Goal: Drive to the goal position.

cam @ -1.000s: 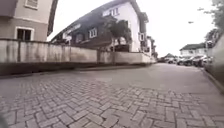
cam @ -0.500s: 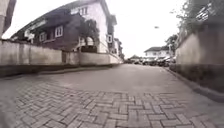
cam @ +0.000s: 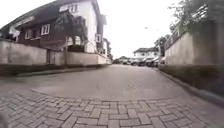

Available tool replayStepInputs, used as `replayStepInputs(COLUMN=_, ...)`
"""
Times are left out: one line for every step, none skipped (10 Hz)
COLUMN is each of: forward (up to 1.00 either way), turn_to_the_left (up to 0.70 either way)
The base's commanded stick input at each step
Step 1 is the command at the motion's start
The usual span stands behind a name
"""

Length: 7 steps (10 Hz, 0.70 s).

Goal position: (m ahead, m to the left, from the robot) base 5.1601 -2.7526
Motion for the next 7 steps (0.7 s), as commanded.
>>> replayStepInputs(forward=0.7, turn_to_the_left=0.0)
replayStepInputs(forward=0.7, turn_to_the_left=0.0)
replayStepInputs(forward=0.7, turn_to_the_left=0.0)
replayStepInputs(forward=0.7, turn_to_the_left=0.0)
replayStepInputs(forward=0.7, turn_to_the_left=-0.01)
replayStepInputs(forward=0.7, turn_to_the_left=-0.25)
replayStepInputs(forward=0.7, turn_to_the_left=-0.35)
